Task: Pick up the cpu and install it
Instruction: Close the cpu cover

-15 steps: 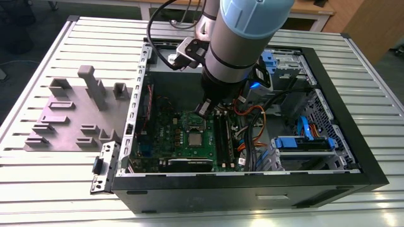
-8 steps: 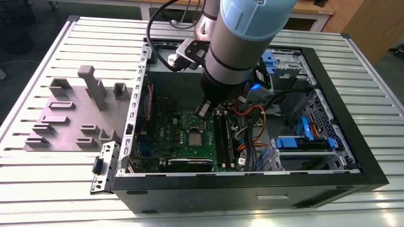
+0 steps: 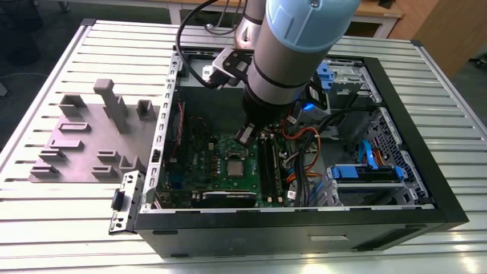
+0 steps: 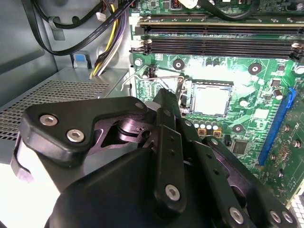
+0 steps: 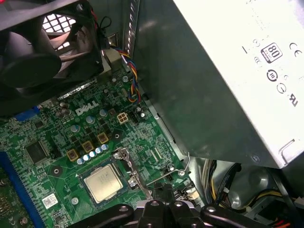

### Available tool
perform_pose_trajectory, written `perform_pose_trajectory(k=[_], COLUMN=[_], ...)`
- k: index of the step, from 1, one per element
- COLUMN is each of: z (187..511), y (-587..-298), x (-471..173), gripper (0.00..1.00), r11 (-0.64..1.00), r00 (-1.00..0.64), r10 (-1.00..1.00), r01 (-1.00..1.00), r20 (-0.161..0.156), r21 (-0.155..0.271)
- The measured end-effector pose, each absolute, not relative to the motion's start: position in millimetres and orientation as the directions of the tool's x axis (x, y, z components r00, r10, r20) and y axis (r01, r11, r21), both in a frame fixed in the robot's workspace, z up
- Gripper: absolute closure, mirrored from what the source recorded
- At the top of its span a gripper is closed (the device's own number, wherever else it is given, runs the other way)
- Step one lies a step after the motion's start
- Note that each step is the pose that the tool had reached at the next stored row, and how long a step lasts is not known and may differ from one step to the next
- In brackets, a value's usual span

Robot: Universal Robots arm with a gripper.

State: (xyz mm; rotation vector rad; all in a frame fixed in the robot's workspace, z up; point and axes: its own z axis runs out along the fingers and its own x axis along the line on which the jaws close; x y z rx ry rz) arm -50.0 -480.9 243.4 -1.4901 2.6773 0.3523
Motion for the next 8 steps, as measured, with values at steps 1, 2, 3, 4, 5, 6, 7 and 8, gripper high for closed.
perform_pose_trajectory(k=[1,2,3,4,5,6,7,8], z=[243.4,243.3,243.4,243.4,243.4,243.4,243.4,243.4], y=[-481.1,-481.3,-481.5,-481.7,-481.9,-482.2,-482.4,-482.6], x=[-50.0,-50.0,-50.0,-50.0,-50.1,-50.0,-50.0,-50.0], gripper=[0.89,0.89,0.89,0.89,0.89,0.89,0.89,0.89], r11=[0.507,0.507,0.507,0.507,0.507,0.507,0.507,0.507], r00=[-0.532,-0.532,-0.532,-0.532,-0.532,-0.532,-0.532,-0.532], r10=[-0.832,-0.832,-0.832,-0.832,-0.832,-0.832,-0.832,-0.832], r01=[-0.845,-0.845,-0.845,-0.845,-0.845,-0.845,-0.845,-0.845], r20=[-0.16,-0.16,-0.16,-0.16,-0.16,-0.16,-0.16,-0.16], r21=[0.171,0.171,0.171,0.171,0.171,0.17,0.171,0.17])
